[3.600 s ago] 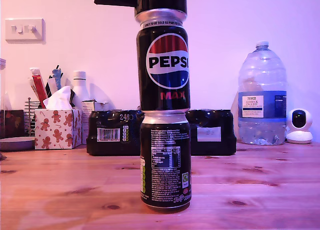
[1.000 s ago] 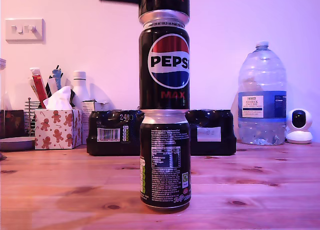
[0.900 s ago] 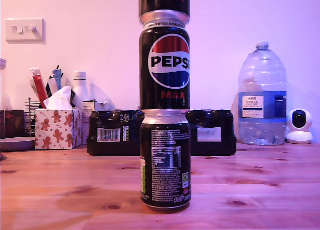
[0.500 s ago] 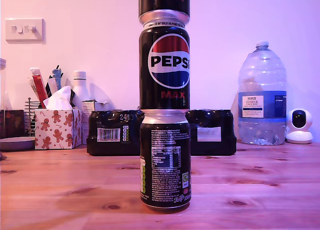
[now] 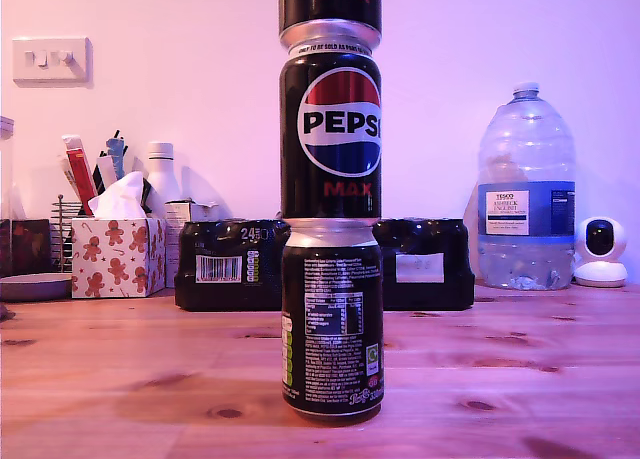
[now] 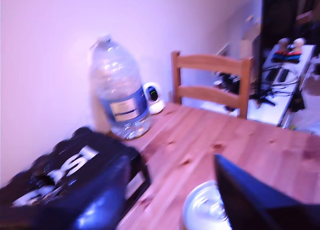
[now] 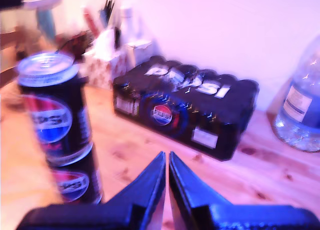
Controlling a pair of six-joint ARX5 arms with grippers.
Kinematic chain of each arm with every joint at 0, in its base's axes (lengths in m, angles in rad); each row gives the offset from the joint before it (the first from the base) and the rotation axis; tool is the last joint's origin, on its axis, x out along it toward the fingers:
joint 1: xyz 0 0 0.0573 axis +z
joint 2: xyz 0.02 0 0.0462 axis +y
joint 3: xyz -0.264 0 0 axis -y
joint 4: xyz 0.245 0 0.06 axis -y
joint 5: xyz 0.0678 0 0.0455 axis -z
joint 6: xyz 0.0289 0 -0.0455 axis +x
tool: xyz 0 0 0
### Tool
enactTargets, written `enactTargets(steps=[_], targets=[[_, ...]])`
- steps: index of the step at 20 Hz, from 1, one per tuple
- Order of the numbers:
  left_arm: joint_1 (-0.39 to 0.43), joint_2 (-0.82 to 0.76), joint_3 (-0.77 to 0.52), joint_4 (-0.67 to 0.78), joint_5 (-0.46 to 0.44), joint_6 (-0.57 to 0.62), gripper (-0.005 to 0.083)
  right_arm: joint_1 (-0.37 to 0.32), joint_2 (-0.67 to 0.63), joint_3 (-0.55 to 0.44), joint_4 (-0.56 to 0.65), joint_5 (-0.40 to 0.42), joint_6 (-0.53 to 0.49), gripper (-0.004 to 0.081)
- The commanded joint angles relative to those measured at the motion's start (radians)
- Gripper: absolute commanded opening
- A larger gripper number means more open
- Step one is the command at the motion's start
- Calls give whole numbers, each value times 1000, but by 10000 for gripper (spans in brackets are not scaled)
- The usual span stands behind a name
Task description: Stack up the Pepsi cans on top of each other
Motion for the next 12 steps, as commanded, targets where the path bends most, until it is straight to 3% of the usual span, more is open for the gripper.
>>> enactTargets(steps=[1,4,7,12], targets=[[26,-43,-3,-8,-11,2,29,-14,-10,-77,45,14,-7,-10],[78,-95,-3,-85,-11,2,30,-55,-35,-166,151,5,-39,-10],[140,-147,-4,-148,-10,2,30,-140,-37,-224,225,-60,-82,-10],[198,-238,-31,-195,-10,1,43,-395,-37,-292,289,-261,-102,-10]])
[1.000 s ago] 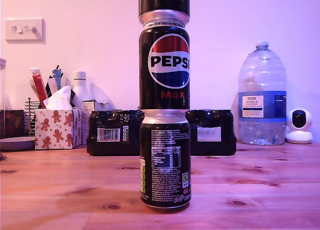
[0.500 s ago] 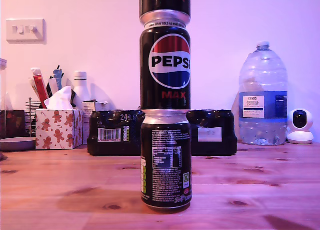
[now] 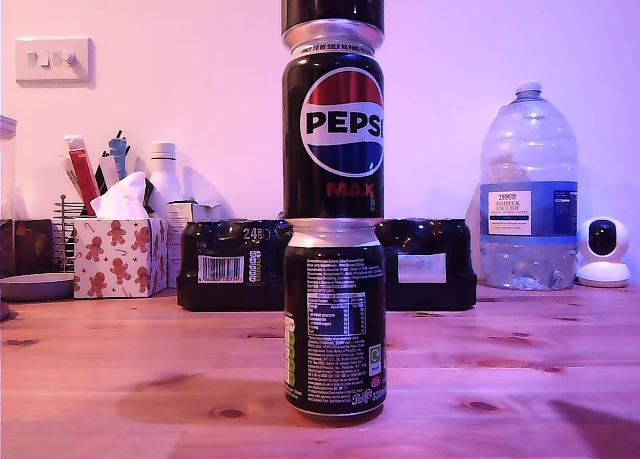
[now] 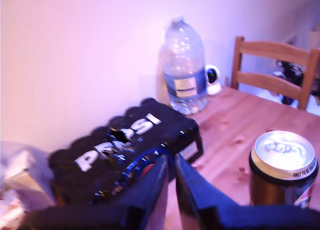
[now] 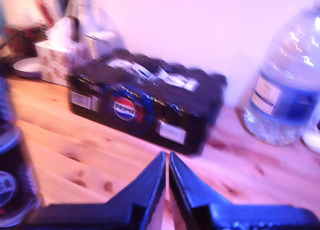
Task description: Stack up the Pepsi cans on top of each other
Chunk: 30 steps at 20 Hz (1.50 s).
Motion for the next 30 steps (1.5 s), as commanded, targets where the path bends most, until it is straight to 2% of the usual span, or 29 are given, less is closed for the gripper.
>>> enactTargets(steps=[1,3,5,7,8,12,13,16,19,23,26,30], targets=[[11,-42,-48,7,2,1,42,-108,-2,-32,32,-73,5,-10],[22,-87,-106,24,2,-8,42,-225,-2,-57,73,-183,58,-10],[34,-124,-176,65,2,-25,42,-318,-2,-90,106,-237,82,-10],[42,-161,-269,128,5,-48,42,-362,-2,-136,155,-298,103,-10],[43,-182,-327,170,6,-61,42,-367,-2,-149,162,-317,115,-10],[44,-275,-587,372,0,-105,42,-368,-8,-156,190,-307,110,-11],[44,-299,-651,424,-3,-113,42,-367,-12,-156,207,-299,109,-11],[48,-355,-808,521,-61,-119,42,-367,-28,-156,227,-205,74,-11],[80,-399,-944,620,-69,-121,42,-363,-55,-158,225,-208,49,-11],[103,-456,-1065,734,-69,-138,42,-348,-107,-193,229,-223,56,-11],[103,-505,-1106,733,-70,-138,42,-340,-169,-273,260,-222,101,-11],[103,-589,-1149,684,-69,-140,42,-323,-285,-381,248,-222,111,-11]])
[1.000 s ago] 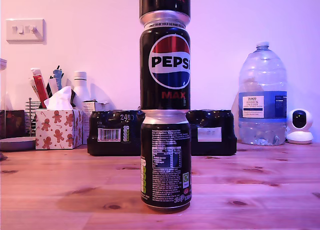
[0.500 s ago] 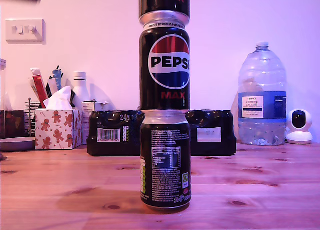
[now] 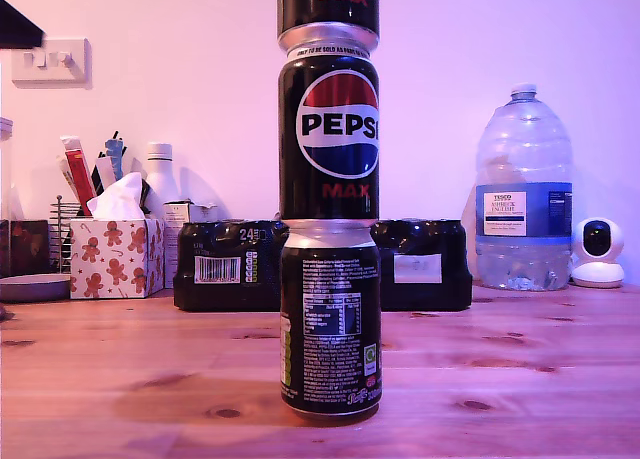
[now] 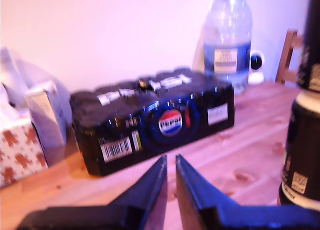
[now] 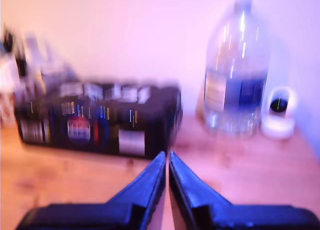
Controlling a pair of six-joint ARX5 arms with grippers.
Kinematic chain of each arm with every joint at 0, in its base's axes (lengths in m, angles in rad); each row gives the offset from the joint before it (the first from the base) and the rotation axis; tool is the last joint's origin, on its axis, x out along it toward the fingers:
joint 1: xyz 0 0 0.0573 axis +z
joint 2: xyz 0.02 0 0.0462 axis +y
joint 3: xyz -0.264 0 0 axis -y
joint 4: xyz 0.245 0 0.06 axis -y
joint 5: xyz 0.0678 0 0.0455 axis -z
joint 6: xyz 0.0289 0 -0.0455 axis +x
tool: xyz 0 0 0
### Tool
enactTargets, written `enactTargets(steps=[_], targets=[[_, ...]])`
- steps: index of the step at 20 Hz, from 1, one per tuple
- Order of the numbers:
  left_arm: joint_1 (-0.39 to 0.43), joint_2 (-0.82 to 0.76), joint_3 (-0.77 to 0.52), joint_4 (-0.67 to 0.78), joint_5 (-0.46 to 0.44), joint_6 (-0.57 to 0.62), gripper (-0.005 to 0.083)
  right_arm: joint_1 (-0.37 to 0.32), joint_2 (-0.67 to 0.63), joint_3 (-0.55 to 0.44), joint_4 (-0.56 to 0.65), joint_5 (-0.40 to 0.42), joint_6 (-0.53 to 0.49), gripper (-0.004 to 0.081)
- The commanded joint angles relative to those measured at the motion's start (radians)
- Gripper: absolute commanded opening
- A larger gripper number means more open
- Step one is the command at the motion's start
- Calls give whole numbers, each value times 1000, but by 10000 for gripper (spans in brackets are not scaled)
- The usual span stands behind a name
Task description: Stack up the Pepsi cans on top of each other
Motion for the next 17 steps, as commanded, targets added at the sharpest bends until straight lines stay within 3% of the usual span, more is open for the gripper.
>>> enactTargets(steps=[1,7,17], targets=[[-1,-24,-38,-26,1,-5,42,13,-43,-24,-5,0,3,-11],[-3,-71,-40,-76,0,-50,42,34,-89,-26,-141,-15,78,-11],[-3,-70,-40,-336,0,-48,42,34,-89,-26,-445,-14,77,-11]])
